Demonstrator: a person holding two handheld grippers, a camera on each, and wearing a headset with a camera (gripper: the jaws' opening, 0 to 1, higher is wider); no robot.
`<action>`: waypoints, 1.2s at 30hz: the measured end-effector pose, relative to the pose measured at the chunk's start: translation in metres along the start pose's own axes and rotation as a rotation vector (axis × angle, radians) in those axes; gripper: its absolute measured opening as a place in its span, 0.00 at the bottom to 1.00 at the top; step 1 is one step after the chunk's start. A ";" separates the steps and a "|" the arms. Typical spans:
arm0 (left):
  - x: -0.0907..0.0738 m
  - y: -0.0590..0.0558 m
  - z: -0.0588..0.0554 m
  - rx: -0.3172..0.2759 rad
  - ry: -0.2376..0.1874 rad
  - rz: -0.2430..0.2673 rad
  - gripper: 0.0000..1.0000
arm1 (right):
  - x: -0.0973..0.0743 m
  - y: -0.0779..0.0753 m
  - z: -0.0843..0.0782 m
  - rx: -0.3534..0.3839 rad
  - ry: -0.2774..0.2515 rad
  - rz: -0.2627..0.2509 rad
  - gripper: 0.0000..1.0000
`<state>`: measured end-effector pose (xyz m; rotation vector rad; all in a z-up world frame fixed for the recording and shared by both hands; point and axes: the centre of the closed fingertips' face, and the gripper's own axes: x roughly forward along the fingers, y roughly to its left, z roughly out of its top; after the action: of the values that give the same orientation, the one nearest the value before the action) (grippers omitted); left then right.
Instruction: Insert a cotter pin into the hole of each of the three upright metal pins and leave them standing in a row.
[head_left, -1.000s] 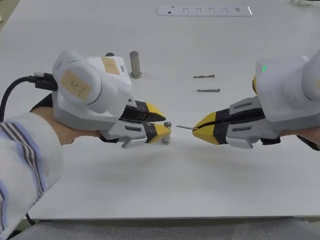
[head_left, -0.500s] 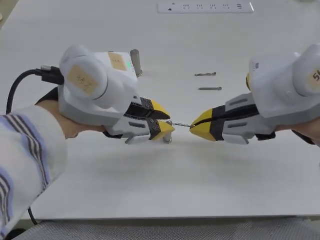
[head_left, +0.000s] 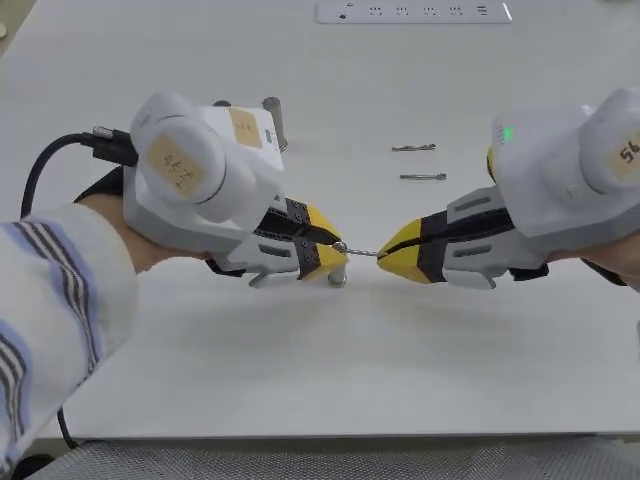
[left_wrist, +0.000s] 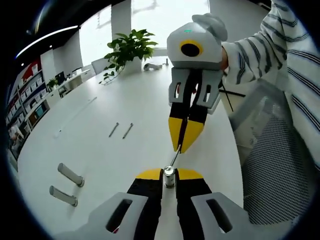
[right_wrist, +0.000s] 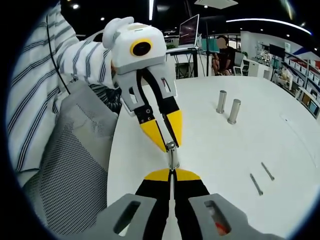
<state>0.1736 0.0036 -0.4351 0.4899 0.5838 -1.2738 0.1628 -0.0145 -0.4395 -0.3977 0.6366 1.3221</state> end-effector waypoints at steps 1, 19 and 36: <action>0.000 0.000 0.000 0.003 0.001 -0.001 0.05 | 0.001 0.000 0.000 -0.004 0.004 0.000 0.00; 0.001 0.000 0.000 0.012 0.001 -0.004 0.05 | 0.015 -0.002 0.007 -0.036 0.004 0.006 0.00; 0.002 -0.004 -0.001 0.007 0.001 -0.009 0.05 | 0.016 -0.004 0.006 -0.114 0.006 -0.024 0.07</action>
<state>0.1704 0.0015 -0.4370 0.4943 0.5832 -1.2849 0.1700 0.0005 -0.4453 -0.5004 0.5615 1.3387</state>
